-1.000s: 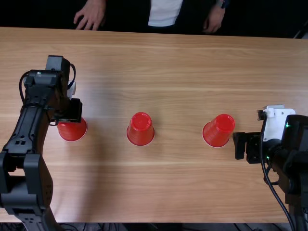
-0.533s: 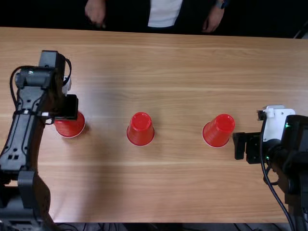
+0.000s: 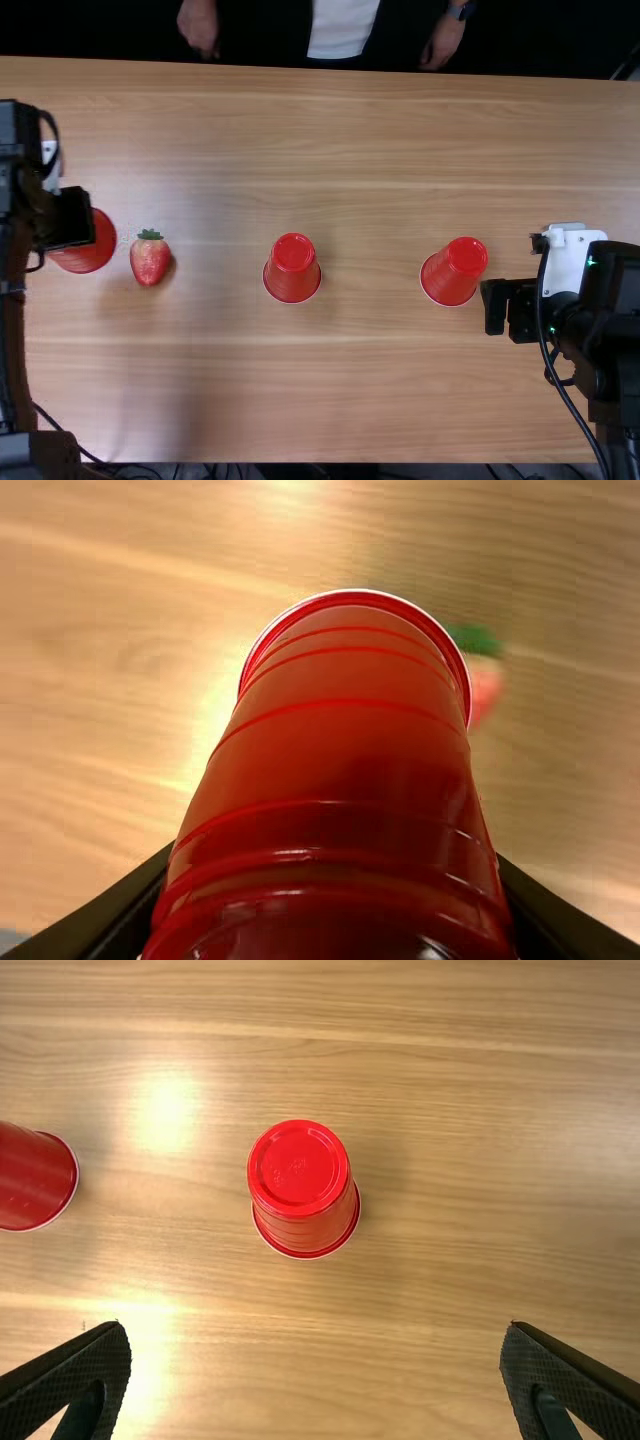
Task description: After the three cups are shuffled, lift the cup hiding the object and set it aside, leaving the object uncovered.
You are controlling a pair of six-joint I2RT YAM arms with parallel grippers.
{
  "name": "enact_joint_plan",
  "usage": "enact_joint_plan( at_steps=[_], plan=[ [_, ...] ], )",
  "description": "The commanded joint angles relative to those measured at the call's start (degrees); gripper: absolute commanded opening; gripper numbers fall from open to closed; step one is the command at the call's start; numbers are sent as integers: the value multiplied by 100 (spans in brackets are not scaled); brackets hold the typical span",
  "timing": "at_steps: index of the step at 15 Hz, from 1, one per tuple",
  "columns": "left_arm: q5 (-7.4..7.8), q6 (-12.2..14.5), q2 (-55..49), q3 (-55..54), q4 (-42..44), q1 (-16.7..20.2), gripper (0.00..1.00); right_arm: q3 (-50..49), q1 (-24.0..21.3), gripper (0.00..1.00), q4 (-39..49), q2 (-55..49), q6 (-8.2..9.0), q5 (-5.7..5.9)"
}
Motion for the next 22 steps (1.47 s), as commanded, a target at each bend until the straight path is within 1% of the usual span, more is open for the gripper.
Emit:
enact_joint_plan(
  at_steps=[1,5,7,8,9,10,11,14,15,16,17,18,22],
  plan=[
    [-26,-107,-131,117,-11,241,29,-51,17,100,10,-66,-12,7],
    [-26,-86,-61,-191,74,953,29,-33,26,100,10,-66,-22,7],
    [-26,-75,150,-367,84,1270,29,-33,26,100,10,-75,-22,7],
    [-26,-54,326,-420,95,1410,30,-24,26,100,10,-75,-22,7],
    [-26,-44,431,-428,95,1525,35,-24,26,100,10,-66,-22,7],
    [-5,-33,554,-481,95,1586,40,-24,26,100,-1,-66,-22,7],
    [-16,-33,695,-507,95,1604,42,-24,26,100,-1,-75,-22,7],
    [-16,-33,1003,-595,105,1665,43,-24,17,100,-1,-66,-22,7],
    [-16,-44,1055,-604,105,1665,48,-24,17,100,-1,-66,-22,7],
    [-58,-54,1082,-630,105,1657,66,-24,17,100,-1,-66,-22,7],
    [-100,-75,1082,-630,105,1648,96,-24,17,100,-1,-66,-22,7],
    [-111,-75,1082,-622,105,1639,100,-24,17,100,-1,-66,-22,7],
    [-100,-97,1003,-578,84,1595,100,-24,26,100,-1,-66,-22,7]
  ],
)
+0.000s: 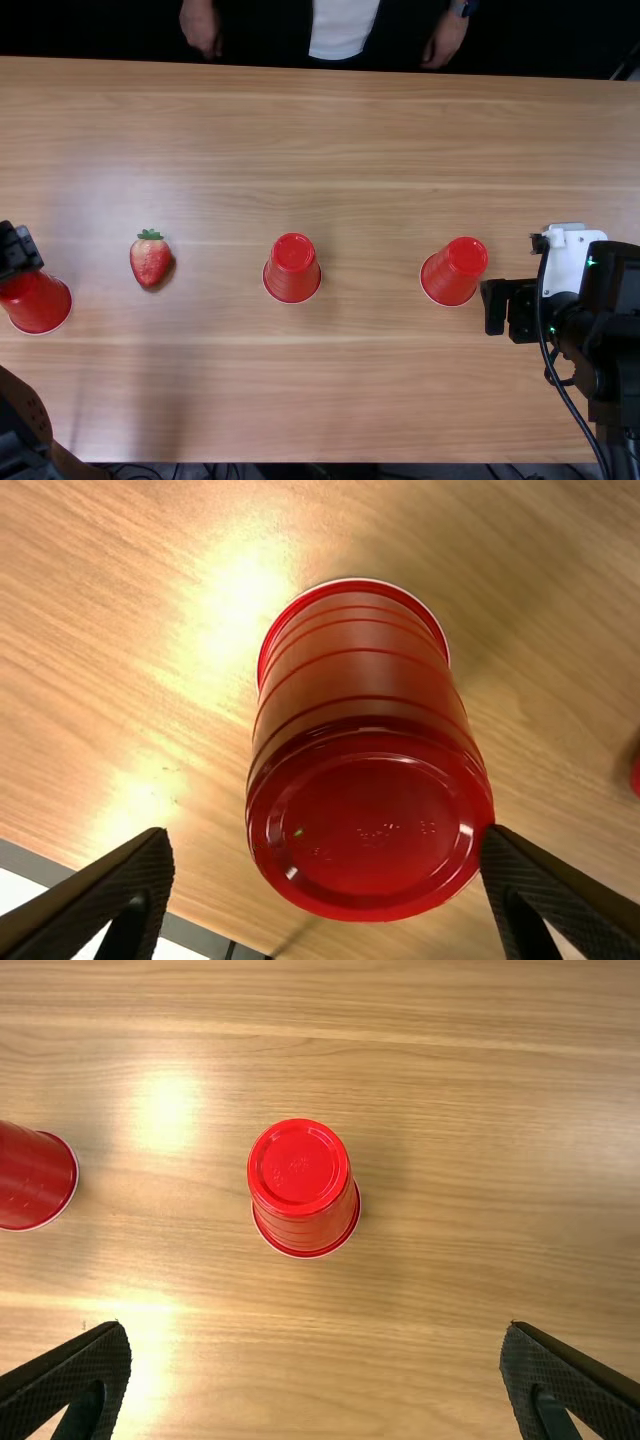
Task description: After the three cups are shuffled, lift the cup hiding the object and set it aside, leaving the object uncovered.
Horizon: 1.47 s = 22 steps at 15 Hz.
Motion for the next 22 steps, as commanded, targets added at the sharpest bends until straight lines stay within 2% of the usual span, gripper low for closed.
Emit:
enact_joint_plan(
  at_steps=[1,4,6,11,14,19,22],
  plan=[
    [-61,-72,-34,-5,-18,-5,100,-18,24,100,6,-66,-18,7],
    [-50,-62,-702,4,-18,-84,100,149,42,100,-68,-66,-29,7],
    [13,-51,-1203,4,-18,-233,100,193,42,100,-89,-66,-29,7],
    [45,-40,-2671,-66,-18,-1455,100,149,68,100,-142,-84,-29,7],
    [55,-30,-3426,-655,3,-1965,100,114,68,100,-142,-400,-18,7],
    [66,-51,-4630,-1815,87,-2510,100,-325,77,100,-131,-1015,-18,7],
    [66,-83,-5184,-2404,646,-2668,100,-484,68,100,-131,-1209,-18,7]
  ],
)
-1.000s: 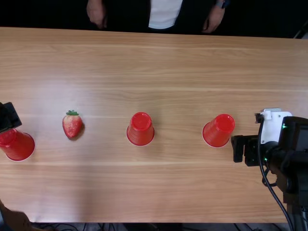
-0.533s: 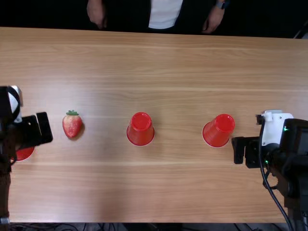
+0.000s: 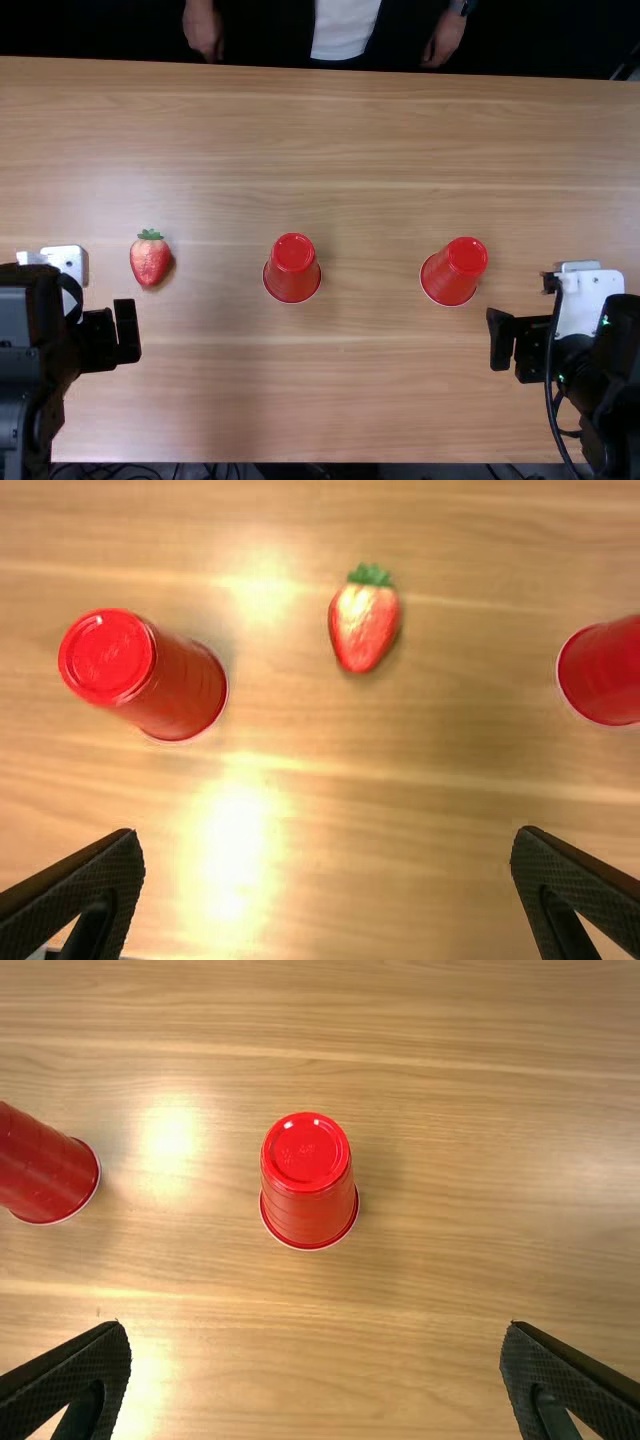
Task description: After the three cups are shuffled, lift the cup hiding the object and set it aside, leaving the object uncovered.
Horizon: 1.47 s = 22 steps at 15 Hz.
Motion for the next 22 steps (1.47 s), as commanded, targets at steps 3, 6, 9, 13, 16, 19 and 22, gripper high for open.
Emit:
enact_joint_plan(
  at_steps=[3,6,9,13,16,19,22],
  plan=[
    [25,-78,-731,-689,114,-52,100,-424,64,100,8,-402,-7,5],
    [25,-395,-2041,-2061,821,1,100,-1022,55,100,103,-1474,-18,5],
    [25,-616,-3376,-3229,1432,-25,100,-1672,37,100,187,-2230,-7,-27],
    [25,-585,-4835,-4328,1791,-34,100,-2621,2,100,462,-3882,35,-27],
    [3,-574,-5635,-4987,2308,-25,100,-3237,-7,100,504,-4911,182,-27],
    [3,-553,-5741,-5383,2730,-43,100,-3667,-51,100,915,-5253,172,-6],
    [14,-500,-5741,-5541,3848,-52,100,-3861,-139,100,1674,-5253,203,37]
  ],
)
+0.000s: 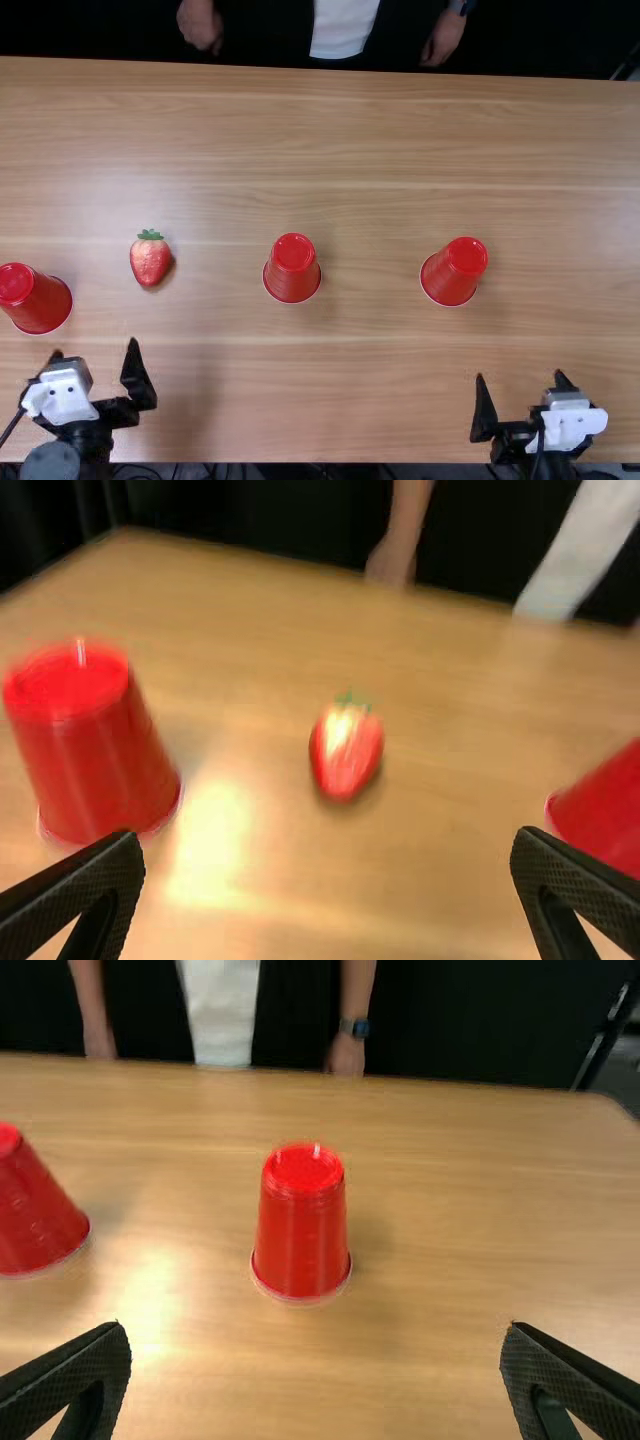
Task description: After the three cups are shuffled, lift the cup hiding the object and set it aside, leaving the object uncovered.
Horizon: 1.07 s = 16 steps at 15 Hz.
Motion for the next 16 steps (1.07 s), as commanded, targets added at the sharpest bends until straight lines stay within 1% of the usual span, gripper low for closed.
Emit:
enact_joint_plan(
  at_steps=[1,3,4,6,7,8,11,12,14,16],
  plan=[
    [18,255,-73,-239,530,-58,100,-84,-62,100,429,-40,59,37],
    [29,909,-73,-652,1448,-58,100,-506,-53,100,1642,-40,28,37],
    [39,1120,-73,-916,1785,-58,100,-866,-53,100,2443,-40,17,26],
    [71,1183,-73,-1311,2207,-58,100,-1578,-53,100,4215,-40,-15,15],
    [71,1183,-73,-1443,2313,-67,100,-1895,-53,100,4879,-40,7,15],
    [82,1183,-73,-1558,2481,-76,100,-2141,-53,100,5280,-40,17,15],
    [82,1215,-73,-1927,2840,-181,100,-2853,-53,100,5438,-40,38,26],
    [71,1204,-73,-1927,2840,-181,100,-2888,-53,100,5301,-40,49,26],
    [71,1204,-73,-1927,2766,-190,100,-2888,-53,100,4795,-40,186,37],
    [71,1204,-73,-1927,2766,-181,100,-2888,-53,100,4795,-40,186,37]
  ],
)
